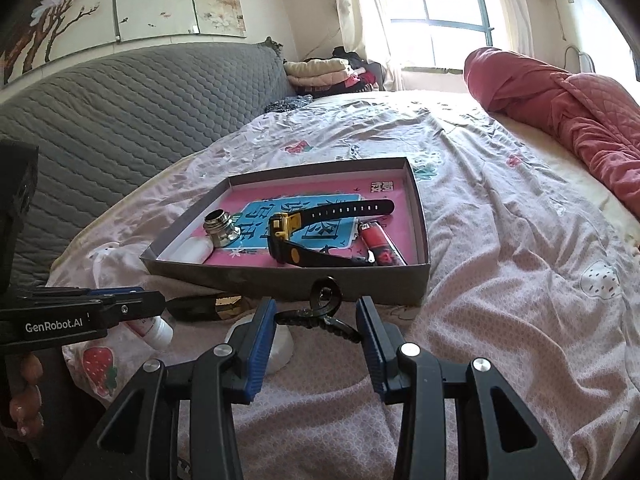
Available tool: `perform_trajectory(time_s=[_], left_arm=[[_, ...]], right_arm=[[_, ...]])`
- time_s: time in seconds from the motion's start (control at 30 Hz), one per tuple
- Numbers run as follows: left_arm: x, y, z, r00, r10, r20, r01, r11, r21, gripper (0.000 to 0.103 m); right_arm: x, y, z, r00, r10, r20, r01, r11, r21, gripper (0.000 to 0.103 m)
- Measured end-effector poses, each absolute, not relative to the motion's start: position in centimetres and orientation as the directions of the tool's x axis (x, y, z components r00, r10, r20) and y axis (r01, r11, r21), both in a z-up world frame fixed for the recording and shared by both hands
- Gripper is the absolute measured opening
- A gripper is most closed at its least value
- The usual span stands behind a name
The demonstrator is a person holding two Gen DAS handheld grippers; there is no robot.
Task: Organize rigid objects
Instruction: 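Grasp the white pill bottle with the left gripper while the right grasps the black hair clip, then carry the pill bottle with the left gripper while the right carries the hair clip into the tray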
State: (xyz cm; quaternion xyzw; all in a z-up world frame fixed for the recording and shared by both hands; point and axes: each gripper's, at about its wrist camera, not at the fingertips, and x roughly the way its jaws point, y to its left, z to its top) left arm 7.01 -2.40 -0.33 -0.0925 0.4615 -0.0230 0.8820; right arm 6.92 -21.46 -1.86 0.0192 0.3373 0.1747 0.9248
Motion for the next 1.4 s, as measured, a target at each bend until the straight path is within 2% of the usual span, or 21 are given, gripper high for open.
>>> perform_trajectory(time_s=[0.93, 1.4], left_arm=[[7.9, -0.3, 4.8, 0.701, -0.132, -0.701, -0.037, 0.975, -0.221, 0.027], [10.0, -0.8, 5.9, 0.723, -0.126, -0.679, -0.026, 0.978, -0.209, 0.027]], right_arm=[[7.6, -21.1, 0.1, 0.765, 0.363, -0.531, -0.304, 0.932, 0.199, 0.041], [8.8, -21.3, 0.6, 0.790, 0.350, -0.503, -0.293, 0.937, 0.191, 0.041]])
